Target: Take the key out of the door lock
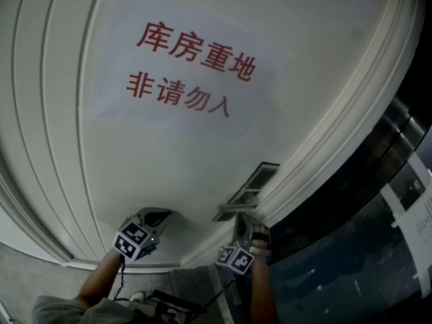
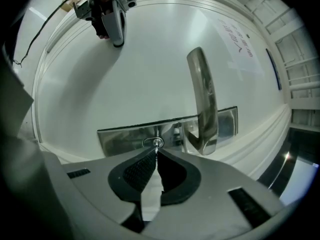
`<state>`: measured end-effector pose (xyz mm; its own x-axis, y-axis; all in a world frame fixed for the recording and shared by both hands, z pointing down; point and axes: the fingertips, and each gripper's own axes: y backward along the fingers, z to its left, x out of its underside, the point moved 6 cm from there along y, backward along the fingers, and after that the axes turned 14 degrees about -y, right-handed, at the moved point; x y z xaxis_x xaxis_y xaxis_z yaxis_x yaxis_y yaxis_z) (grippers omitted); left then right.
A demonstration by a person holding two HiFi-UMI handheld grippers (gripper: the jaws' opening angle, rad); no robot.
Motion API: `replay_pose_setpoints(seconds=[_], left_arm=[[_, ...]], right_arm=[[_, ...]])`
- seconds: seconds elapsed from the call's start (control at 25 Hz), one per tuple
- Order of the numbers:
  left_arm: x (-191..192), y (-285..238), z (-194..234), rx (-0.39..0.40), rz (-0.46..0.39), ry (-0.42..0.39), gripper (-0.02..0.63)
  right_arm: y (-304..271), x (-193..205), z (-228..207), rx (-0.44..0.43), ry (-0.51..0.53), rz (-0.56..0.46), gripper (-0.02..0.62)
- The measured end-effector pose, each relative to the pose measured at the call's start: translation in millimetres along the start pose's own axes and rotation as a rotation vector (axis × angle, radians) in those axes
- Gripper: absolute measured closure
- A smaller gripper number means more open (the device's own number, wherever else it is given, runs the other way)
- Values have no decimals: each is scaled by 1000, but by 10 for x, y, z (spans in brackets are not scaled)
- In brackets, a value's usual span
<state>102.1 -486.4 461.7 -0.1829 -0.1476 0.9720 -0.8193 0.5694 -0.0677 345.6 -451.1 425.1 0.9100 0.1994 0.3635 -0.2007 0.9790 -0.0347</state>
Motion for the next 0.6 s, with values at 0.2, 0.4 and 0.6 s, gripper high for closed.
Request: replay_pose_setpoints(seconds=[0.2,0.4,0.6], left_arm=[[2,-3,5,1,-2,1,600],[3,-1,11,-9,8,3,601],[10,15,16,-17,11,8,601]], right_arm=[[-1,10,14,-3,7,4,574],[6,-14,-6,7,39,-2,574],[20,-25,-12,10,59,-3,575]])
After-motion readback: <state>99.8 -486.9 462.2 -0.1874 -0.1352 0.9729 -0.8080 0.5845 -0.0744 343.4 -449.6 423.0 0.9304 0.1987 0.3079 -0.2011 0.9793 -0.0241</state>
